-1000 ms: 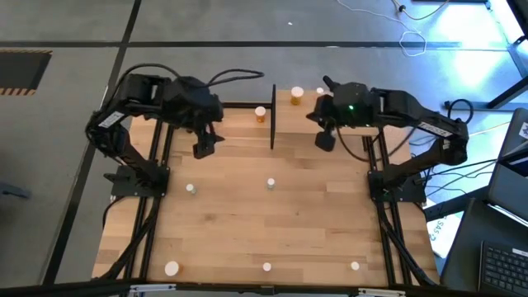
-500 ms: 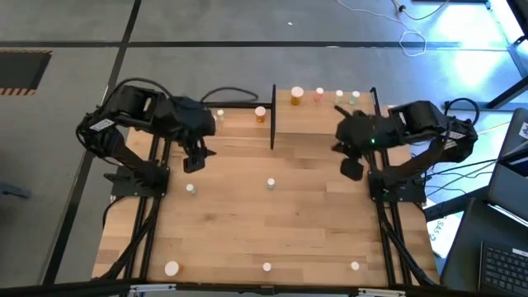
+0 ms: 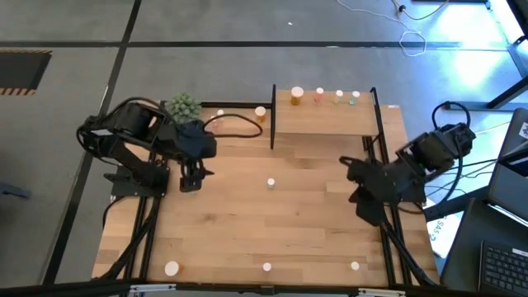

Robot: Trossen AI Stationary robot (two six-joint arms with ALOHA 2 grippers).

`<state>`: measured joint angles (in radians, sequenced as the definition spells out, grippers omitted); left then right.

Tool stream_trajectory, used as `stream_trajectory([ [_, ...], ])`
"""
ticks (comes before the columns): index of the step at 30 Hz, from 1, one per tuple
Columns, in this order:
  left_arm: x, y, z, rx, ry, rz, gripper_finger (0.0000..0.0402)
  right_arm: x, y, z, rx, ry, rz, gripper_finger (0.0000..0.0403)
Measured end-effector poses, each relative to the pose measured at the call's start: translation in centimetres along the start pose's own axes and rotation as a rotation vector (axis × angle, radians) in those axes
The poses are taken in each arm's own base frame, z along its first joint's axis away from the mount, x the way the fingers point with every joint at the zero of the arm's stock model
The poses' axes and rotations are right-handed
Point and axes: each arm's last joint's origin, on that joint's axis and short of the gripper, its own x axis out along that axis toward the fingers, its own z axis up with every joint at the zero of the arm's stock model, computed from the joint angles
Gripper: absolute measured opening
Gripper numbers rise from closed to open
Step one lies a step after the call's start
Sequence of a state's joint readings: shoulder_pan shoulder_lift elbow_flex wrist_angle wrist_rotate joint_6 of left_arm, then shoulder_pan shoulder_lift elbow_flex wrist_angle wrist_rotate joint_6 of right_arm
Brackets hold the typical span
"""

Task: Pick and place medicine bottles onto shelf by color
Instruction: Put the right blue pill bottle on the shelf aligned with the blue pill bottle

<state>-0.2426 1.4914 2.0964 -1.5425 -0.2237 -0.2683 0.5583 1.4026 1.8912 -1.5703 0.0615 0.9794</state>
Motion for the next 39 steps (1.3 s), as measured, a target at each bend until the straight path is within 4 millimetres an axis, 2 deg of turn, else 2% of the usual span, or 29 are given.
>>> stream_trajectory([
  [6, -0.3, -1.0, -0.1, -0.069, -0.021, -0.01, 0.0268, 0.9, 1.5, -1.0, -0.021, -0.06, -0.063, 0.0002],
  [14, -0.5, -1.6, -0.2, -0.178, -0.057, 0.035, 0.0268, 2.6, 2.3, -0.3, -0.152, -0.026, -0.096, 0.0023],
  [21, -0.5, -1.6, 0.1, -0.255, -0.094, 0.041, 0.0268, 2.9, 1.7, 1.5, -0.279, -0.003, -0.031, 0.0056],
  [32, -0.5, -1.7, 0.2, -0.226, -0.104, 0.044, 0.0268, 3.3, 0.7, 4.9, -0.437, -0.074, 0.036, 0.0159],
  [36, -0.5, -1.7, 0.2, -0.217, -0.103, 0.045, 0.0268, 4.6, 0.2, 6.7, -0.406, -0.087, -0.001, 0.0189],
  [39, -0.5, -1.7, 0.1, -0.19, -0.102, 0.044, 0.0268, 6.1, -0.1, 8.2, -0.474, -0.079, -0.035, 0.0203],
])
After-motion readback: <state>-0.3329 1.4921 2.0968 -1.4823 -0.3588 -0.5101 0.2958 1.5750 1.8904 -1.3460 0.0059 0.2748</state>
